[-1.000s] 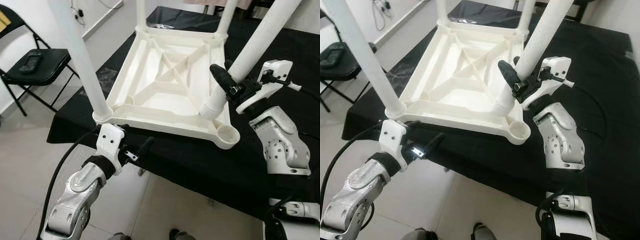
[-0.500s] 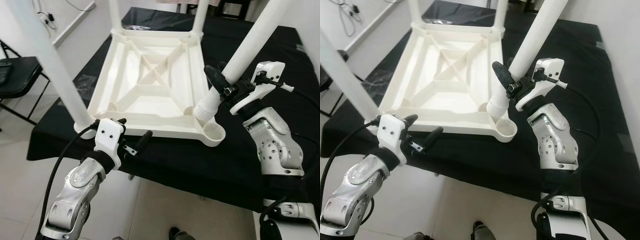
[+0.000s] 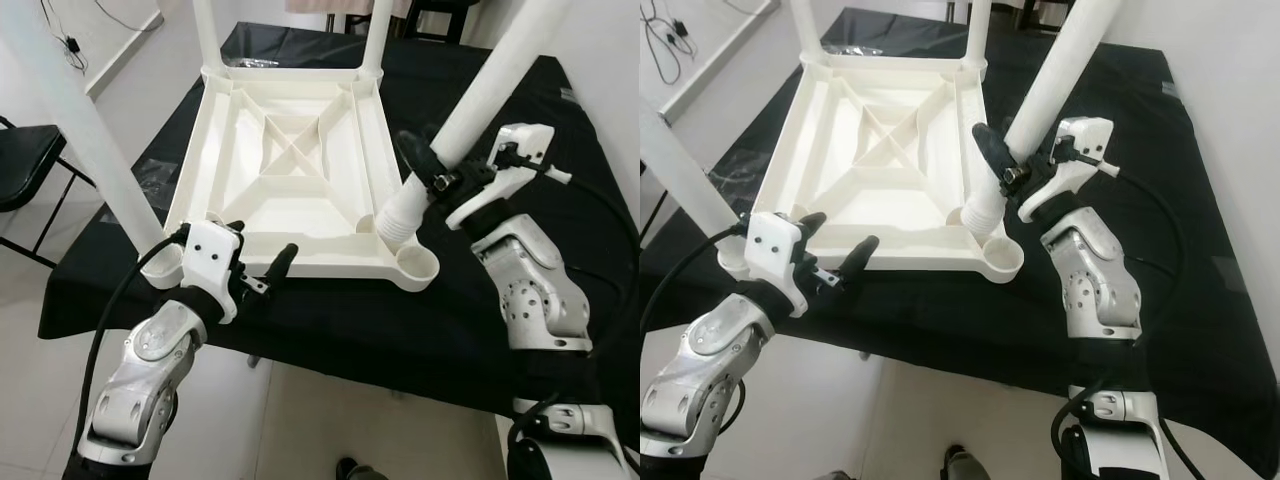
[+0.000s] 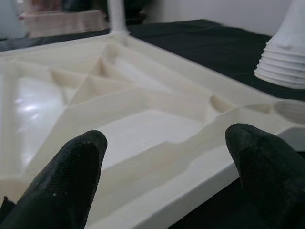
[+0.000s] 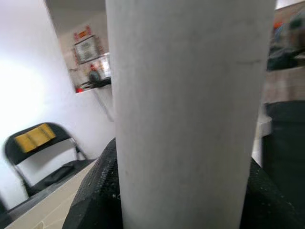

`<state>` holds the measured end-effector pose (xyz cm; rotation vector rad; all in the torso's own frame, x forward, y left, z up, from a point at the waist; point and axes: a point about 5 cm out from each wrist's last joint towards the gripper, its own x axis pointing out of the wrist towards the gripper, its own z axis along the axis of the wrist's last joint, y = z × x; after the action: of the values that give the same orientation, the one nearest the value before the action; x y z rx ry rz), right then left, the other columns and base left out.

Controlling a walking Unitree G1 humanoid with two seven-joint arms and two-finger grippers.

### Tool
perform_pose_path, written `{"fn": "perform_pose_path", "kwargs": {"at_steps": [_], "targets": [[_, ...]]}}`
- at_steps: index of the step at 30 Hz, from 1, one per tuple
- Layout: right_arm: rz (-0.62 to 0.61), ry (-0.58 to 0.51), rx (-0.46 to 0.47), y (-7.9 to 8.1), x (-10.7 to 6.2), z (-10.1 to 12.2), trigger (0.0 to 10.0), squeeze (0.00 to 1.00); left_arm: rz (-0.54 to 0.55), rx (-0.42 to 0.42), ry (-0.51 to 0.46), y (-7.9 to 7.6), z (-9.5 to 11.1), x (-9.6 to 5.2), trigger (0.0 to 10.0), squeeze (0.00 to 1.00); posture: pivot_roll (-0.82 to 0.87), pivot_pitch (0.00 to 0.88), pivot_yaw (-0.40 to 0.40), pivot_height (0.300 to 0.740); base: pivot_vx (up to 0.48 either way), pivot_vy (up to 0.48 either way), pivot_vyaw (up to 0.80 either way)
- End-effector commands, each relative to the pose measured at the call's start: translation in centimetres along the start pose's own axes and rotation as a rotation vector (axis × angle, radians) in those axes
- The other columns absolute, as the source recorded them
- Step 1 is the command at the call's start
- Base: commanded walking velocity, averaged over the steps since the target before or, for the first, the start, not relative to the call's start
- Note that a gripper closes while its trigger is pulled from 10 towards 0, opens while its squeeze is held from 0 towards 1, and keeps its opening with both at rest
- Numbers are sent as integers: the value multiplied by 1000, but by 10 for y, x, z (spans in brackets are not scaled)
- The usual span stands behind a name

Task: Building children table

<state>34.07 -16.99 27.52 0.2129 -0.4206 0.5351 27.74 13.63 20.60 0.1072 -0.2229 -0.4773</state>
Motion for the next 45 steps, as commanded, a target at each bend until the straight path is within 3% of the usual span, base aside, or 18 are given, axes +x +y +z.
{"fn": "perform_pose_path", "kwargs": {"at_steps": [1, 13, 24, 38, 45], "targets": [[-3, -18, -9, -1, -1, 6, 10000, 0, -5, 0, 28, 0, -4, 0, 10000, 0, 0, 201, -53, 740, 0, 0, -800], [11, -48, -1, 3, -2, 8, 10000, 0, -11, 1, 30, -2, -5, 0, 10000, 0, -1, 204, -49, 740, 0, 0, -200], [4, -19, -5, 3, -2, 4, 10000, 0, -12, 0, 97, -9, -22, -7, 10000, 0, 7, 212, -53, 740, 0, 0, 0], [10, -11, 6, 4, -1, 2, 10000, 0, -20, 7, 109, -14, -26, -8, 10000, 0, 8, 217, -56, 740, 0, 0, -800], [47, -11, -7, 9, -2, -2, 10000, 0, -6, 38, 115, -13, -26, -11, 10000, 0, 36, 220, -48, 740, 0, 0, -62]]}}
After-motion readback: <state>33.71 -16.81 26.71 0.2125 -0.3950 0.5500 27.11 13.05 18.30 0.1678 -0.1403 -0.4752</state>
